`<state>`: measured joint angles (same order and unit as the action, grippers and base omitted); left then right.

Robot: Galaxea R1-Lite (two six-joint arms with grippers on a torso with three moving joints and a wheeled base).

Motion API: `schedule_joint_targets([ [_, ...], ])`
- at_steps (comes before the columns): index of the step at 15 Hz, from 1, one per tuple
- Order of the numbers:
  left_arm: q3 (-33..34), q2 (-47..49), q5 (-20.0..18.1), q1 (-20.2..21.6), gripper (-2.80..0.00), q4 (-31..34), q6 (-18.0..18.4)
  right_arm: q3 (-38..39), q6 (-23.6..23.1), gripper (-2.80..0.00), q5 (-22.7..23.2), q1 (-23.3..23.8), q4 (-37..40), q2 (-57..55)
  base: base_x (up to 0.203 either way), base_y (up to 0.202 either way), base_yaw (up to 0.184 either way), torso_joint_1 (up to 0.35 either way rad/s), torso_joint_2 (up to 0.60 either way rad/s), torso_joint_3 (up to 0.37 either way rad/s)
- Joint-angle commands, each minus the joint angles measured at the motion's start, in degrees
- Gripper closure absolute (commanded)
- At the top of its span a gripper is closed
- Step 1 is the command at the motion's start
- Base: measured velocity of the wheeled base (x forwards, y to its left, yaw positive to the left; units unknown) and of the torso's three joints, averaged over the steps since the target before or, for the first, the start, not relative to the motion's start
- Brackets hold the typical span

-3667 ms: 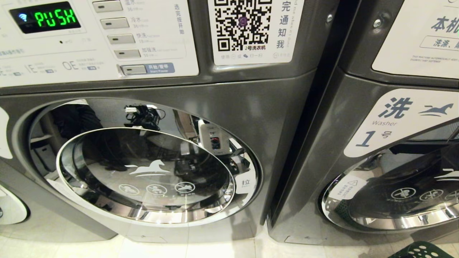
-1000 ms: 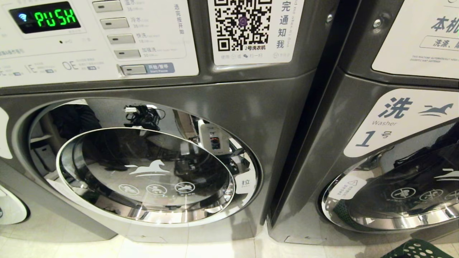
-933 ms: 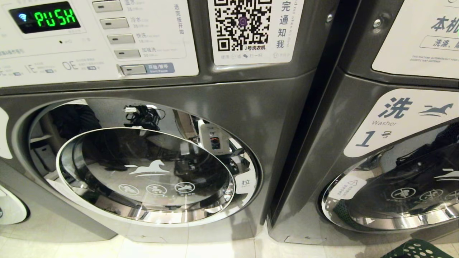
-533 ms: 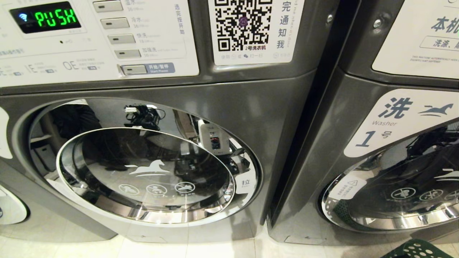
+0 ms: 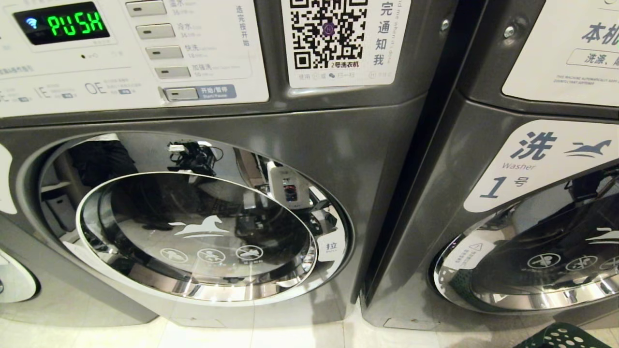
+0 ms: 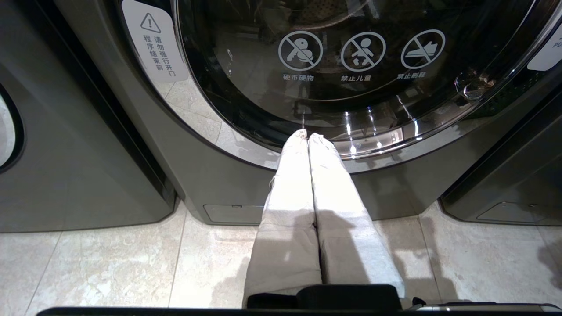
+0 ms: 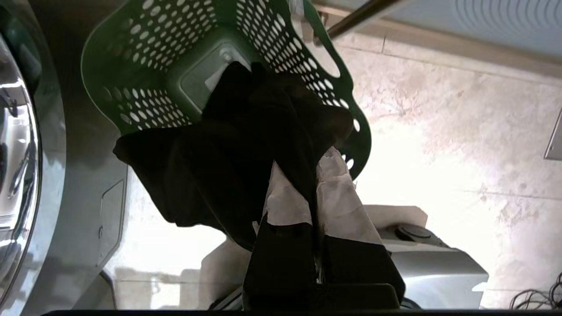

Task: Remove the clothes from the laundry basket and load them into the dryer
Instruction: Take the clothes out of the basket

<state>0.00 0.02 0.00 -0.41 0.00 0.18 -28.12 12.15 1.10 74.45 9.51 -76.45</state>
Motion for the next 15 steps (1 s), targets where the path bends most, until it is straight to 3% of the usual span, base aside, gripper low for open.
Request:
schedule_joint_targets([
  [1, 0.0, -0.02, 0.0, 0.06, 0.0, 0.0, -0.01, -0.23, 0.01, 0.0, 0.05, 0.0, -0.07, -0.24, 0.0, 0.0, 0.0, 0.0, 0.0, 0.0],
  [4, 0.0, -0.02, 0.0, -0.02, 0.0, 0.0, -0.01, -0.86, 0.73, 0.0, -0.02, 0.0, -2.28, -7.79, 0.0, 0.0, 0.0, 0.0, 0.0, 0.0],
  [8, 0.0, -0.02, 0.0, -0.01, 0.0, 0.0, -0.01, -5.79, 0.02, 0.0, 1.02, -0.04, -15.3, -22.4, 0.0, 0.0, 0.0, 0.0, 0.0, 0.0],
  [11, 0.0, -0.02, 0.0, 0.04, 0.0, 0.0, -0.01, -11.1, -4.42, 0.0, 3.79, -0.05, -17.44, -30.69, 0.0, 0.0, 0.0, 0.0, 0.0, 0.0],
  [15, 0.0, -0.02, 0.0, 0.06, 0.0, 0.0, -0.01, -11.94, -10.78, 0.0, 4.55, -1.05, -17.77, -41.0, 0.0, 0.0, 0.0, 0.0, 0.0, 0.0],
])
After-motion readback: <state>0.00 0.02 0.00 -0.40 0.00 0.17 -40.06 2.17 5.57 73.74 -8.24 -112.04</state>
